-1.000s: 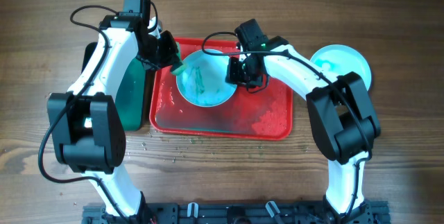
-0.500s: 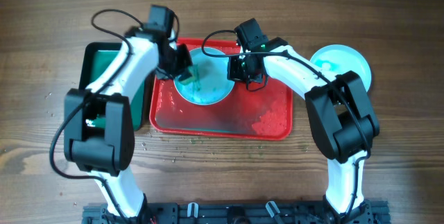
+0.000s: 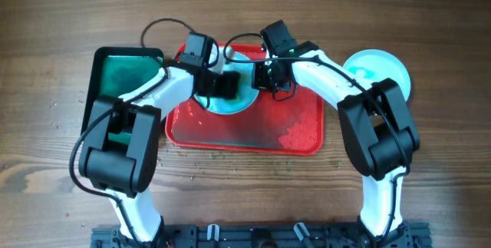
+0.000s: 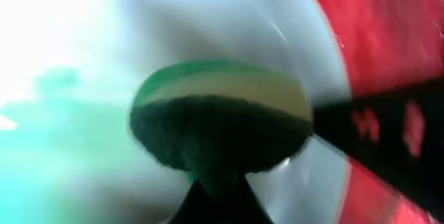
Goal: Clean dirty plates on tray and stack at the side
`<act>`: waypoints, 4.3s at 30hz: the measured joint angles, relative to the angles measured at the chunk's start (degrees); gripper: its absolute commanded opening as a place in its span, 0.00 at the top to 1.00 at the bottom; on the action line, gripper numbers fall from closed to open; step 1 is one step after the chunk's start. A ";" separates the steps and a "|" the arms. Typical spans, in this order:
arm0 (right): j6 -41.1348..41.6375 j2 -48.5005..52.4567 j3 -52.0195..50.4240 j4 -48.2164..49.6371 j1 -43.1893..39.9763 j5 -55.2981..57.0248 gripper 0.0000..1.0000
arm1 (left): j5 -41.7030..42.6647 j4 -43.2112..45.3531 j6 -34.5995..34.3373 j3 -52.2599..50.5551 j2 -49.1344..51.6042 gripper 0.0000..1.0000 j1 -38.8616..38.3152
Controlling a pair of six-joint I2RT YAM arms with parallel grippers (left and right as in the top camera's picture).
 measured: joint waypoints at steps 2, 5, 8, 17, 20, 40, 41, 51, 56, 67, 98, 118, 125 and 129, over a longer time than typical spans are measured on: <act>0.00 0.00 0.00 0.20 0.04 -0.20 0.96 | -6.99 4.04 -8.09 -0.04 0.00 0.96 0.70; -0.02 0.00 0.00 0.24 0.07 -0.35 0.96 | -17.49 5.44 -23.76 0.13 0.00 0.96 1.73; -0.92 0.00 -0.11 0.22 0.22 -0.85 0.96 | -18.71 -5.86 -31.32 1.97 -0.98 0.96 1.62; -1.90 0.00 -0.13 0.33 0.33 -0.94 0.96 | 7.69 -8.00 -4.72 0.11 0.15 0.96 1.68; -1.60 0.00 -0.15 0.76 0.33 -0.90 0.96 | -5.29 -2.69 -13.46 0.39 -0.46 0.96 1.09; -10.45 -6.34 -1.29 -8.50 0.70 3.56 0.96 | -6.58 -42.71 -12.48 27.21 -14.53 0.96 20.09; -10.62 -10.27 -1.29 -10.67 1.36 9.55 0.96 | -7.34 -43.74 -12.46 26.75 -14.05 0.96 21.00; -9.86 -19.32 -1.29 -20.83 27.89 71.95 0.96 | -9.92 -43.45 -12.24 25.38 -13.44 0.96 21.49; -9.84 -19.32 -1.29 -19.56 35.21 93.77 0.96 | -10.01 -43.47 -12.24 25.38 -13.42 0.96 21.49; -7.69 -19.67 -1.29 -16.96 27.71 72.74 0.96 | -10.40 -42.86 -12.24 25.33 -13.38 0.96 21.49; -9.88 -29.18 -10.60 -15.06 -28.83 9.53 0.41 | -14.80 -42.53 -13.92 23.67 -13.22 0.96 21.49; -14.34 -29.92 -9.18 -16.70 -12.81 8.70 0.41 | -28.74 -20.09 -19.19 -0.11 -12.41 0.00 29.14; -17.70 -50.62 2.25 -26.18 -12.79 9.35 0.00 | -28.15 -20.13 -19.19 -0.17 -12.41 0.00 29.14; -21.11 -57.20 2.82 -31.91 -12.79 16.09 0.00 | -28.13 -20.09 -19.19 -0.17 -12.41 0.00 29.14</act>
